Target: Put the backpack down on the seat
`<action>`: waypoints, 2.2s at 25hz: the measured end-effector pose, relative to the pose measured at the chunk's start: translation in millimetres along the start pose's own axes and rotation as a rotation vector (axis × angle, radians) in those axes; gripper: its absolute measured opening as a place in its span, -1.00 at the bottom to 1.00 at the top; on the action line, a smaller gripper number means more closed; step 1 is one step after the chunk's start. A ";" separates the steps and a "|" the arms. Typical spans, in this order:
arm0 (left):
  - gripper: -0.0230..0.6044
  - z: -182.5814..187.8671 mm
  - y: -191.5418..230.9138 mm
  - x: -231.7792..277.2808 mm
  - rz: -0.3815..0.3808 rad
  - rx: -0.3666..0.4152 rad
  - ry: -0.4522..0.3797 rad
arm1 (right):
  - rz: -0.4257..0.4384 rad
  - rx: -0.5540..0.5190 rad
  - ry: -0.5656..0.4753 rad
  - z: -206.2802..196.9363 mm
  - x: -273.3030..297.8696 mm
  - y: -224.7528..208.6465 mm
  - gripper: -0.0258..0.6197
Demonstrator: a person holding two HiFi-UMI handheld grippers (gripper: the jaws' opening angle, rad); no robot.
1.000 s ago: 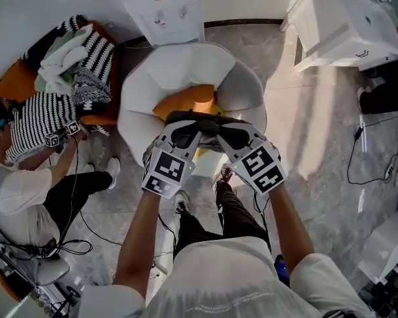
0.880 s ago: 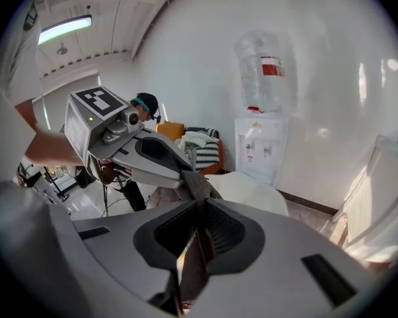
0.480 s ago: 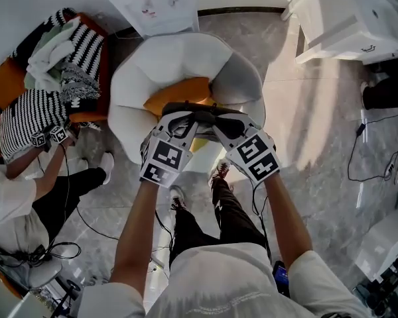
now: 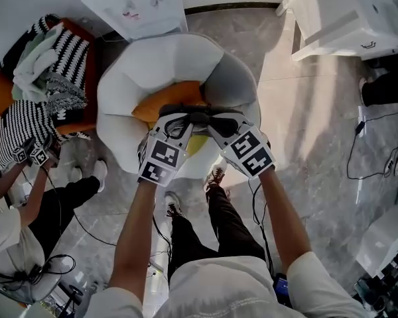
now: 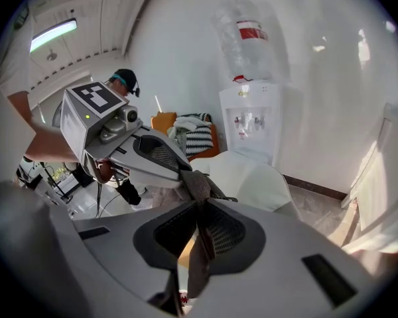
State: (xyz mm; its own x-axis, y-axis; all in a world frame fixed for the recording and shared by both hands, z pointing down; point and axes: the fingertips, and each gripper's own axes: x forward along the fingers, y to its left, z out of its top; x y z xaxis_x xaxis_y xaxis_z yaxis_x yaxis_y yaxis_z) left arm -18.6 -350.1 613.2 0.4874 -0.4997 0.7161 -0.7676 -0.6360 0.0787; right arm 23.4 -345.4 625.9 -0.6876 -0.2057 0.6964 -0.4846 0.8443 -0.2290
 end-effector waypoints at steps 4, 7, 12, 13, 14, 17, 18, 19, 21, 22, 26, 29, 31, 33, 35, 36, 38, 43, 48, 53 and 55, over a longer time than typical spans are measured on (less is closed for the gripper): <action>-0.77 -0.5 7.9 18.4 -0.007 0.020 -0.004 | -0.002 0.016 0.002 -4.3 10.1 -14.5 -0.79; -0.77 -5.5 10.7 34.8 -0.021 0.036 -0.001 | -0.008 0.036 0.012 -12.1 17.1 -24.1 -0.79; -0.76 -11.8 15.9 53.8 -0.043 0.032 -0.002 | -0.030 0.072 0.004 -21.8 29.7 -37.0 -0.79; -0.76 -12.7 17.8 55.3 -0.044 0.027 -0.007 | -0.031 0.081 -0.002 -22.0 31.8 -38.1 -0.79; -0.76 -12.6 19.9 57.4 -0.043 0.022 -0.010 | -0.033 0.088 -0.006 -21.7 33.6 -40.4 -0.79; -0.76 -7.2 24.1 67.3 -0.032 0.023 -0.004 | -0.048 0.110 -0.015 -20.7 35.2 -53.6 -0.79; -0.76 -5.2 25.3 70.3 -0.027 0.028 0.001 | -0.051 0.121 -0.021 -20.1 35.5 -57.8 -0.79; -0.77 -3.5 26.9 72.8 -0.019 0.033 0.006 | -0.055 0.129 -0.027 -19.3 36.2 -61.4 -0.79; -0.77 -2.0 31.2 77.7 -0.002 0.042 0.010 | -0.062 0.134 -0.036 -17.7 39.3 -67.6 -0.78; -0.77 -1.8 33.7 80.3 0.004 0.041 0.008 | -0.064 0.133 -0.041 -17.0 41.3 -70.6 -0.78; -0.76 -0.7 43.8 91.0 0.011 0.017 -0.021 | -0.073 0.140 -0.062 -14.2 49.3 -82.0 -0.78; -0.76 -1.0 51.8 100.4 0.021 0.004 -0.024 | -0.096 0.138 -0.065 -12.8 55.9 -92.4 -0.78; -0.75 -0.4 56.7 106.1 0.028 -0.013 -0.022 | -0.108 0.127 -0.060 -11.7 61.1 -99.0 -0.78; -0.75 2.8 61.5 112.9 0.031 -0.033 -0.029 | -0.111 0.137 -0.056 -10.9 66.1 -106.8 -0.78; -0.75 5.6 67.0 121.0 0.033 -0.040 -0.034 | -0.106 0.166 -0.059 -9.3 70.4 -116.3 -0.78; -0.75 7.0 69.8 124.9 0.035 -0.040 -0.035 | -0.106 0.171 -0.062 -8.3 72.5 -121.3 -0.78; -0.75 9.4 74.9 132.0 0.040 -0.039 -0.036 | -0.113 0.165 -0.066 -7.2 76.4 -130.2 -0.78; -0.75 11.1 84.1 146.3 0.057 -0.050 -0.040 | -0.116 0.152 -0.055 -7.7 85.5 -145.8 -0.78; -0.75 11.1 93.8 157.9 0.075 -0.060 -0.041 | -0.121 0.145 -0.059 -6.8 95.4 -157.2 -0.78; -0.74 12.7 99.9 169.1 0.108 -0.078 -0.069 | -0.108 0.172 -0.086 -5.7 100.4 -169.3 -0.78; -0.74 13.5 104.3 171.8 0.129 -0.099 -0.078 | -0.112 0.173 -0.096 -3.9 103.3 -173.4 -0.78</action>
State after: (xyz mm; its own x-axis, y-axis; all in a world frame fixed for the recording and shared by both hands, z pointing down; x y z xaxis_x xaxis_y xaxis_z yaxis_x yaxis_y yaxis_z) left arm -9.2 -510.3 735.1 0.4104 -0.6201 0.6686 -0.8611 -0.5049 0.0602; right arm 38.5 -511.0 740.2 -0.6685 -0.3467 0.6580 -0.6405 0.7180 -0.2725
